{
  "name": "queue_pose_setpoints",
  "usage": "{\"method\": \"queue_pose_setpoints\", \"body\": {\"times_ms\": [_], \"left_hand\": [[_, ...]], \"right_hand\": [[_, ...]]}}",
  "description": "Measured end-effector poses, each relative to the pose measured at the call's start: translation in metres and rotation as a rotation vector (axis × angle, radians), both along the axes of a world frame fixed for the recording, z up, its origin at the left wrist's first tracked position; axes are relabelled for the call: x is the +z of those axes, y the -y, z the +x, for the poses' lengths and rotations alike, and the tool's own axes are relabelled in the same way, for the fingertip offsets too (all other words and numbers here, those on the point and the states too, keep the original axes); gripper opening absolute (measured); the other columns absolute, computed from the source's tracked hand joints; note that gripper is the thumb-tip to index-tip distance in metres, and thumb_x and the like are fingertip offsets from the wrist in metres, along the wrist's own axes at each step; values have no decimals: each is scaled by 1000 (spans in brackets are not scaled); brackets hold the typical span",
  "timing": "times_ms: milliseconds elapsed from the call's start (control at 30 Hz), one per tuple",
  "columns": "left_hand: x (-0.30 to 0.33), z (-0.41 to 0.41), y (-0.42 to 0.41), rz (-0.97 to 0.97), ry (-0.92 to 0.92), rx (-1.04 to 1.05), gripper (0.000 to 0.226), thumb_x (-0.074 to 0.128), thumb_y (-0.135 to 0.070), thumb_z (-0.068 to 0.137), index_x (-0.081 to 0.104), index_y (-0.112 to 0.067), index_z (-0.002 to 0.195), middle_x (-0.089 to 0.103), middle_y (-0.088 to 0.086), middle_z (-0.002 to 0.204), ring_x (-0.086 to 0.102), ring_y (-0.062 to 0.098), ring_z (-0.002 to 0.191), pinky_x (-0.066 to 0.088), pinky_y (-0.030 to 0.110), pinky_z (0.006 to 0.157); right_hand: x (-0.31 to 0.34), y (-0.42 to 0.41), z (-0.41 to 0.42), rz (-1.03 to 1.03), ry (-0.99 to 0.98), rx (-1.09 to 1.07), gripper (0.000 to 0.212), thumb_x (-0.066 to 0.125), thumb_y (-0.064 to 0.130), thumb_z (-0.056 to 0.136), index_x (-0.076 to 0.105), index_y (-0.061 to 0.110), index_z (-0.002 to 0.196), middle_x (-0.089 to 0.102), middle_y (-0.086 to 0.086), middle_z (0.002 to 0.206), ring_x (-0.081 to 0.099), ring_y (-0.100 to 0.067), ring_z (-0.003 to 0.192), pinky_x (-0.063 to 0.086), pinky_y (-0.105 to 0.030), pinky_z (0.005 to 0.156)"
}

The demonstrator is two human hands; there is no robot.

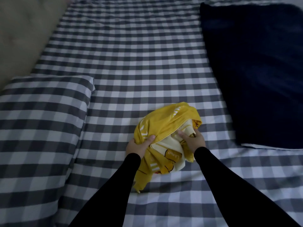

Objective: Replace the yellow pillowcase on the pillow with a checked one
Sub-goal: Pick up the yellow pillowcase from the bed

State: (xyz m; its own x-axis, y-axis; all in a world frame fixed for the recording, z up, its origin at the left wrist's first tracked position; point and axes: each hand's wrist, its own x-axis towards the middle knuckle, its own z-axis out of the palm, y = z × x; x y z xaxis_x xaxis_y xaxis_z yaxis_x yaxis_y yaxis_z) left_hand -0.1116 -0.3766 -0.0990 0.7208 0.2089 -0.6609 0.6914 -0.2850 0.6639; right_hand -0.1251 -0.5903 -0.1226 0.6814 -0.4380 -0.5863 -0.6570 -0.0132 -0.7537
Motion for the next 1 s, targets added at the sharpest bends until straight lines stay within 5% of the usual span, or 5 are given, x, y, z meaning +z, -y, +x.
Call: {"method": "queue_pose_setpoints", "body": {"times_ms": [200,300,600,867,1000], "left_hand": [[54,-13,-41,-4,121,-53,43,77,-56,68,66,-24,94,64,-6,87,59,15,82,45,27,74],[88,-26,-74,12,196,-38,43,76,-55,68,69,-21,94,66,-6,87,62,16,83,44,23,63],[187,-97,-208,27,363,143,45,80,-50,67,65,-21,98,66,0,97,62,18,90,47,29,79],[232,-231,-389,163,432,469,72,82,-61,53,67,-17,108,67,2,105,63,21,98,48,30,80],[238,-317,-467,252,427,633,62,82,-52,63,67,-15,112,66,1,106,60,17,90,45,28,77]], "right_hand": [[49,-22,-19,104,180,-37,28,80,31,74,67,22,97,71,2,93,67,-23,95,54,-35,81],[84,-44,-26,155,252,-3,38,83,35,70,69,20,102,74,-2,95,69,-21,92,57,-44,85],[176,-185,-43,290,357,177,53,86,48,57,70,26,102,75,-1,97,70,-25,92,56,-50,84],[213,-385,-97,384,357,561,81,87,56,49,64,21,119,71,0,111,68,-20,100,55,-45,90],[214,-487,-144,404,350,789,74,85,55,56,65,22,118,70,0,113,66,-20,101,54,-42,91]]}}
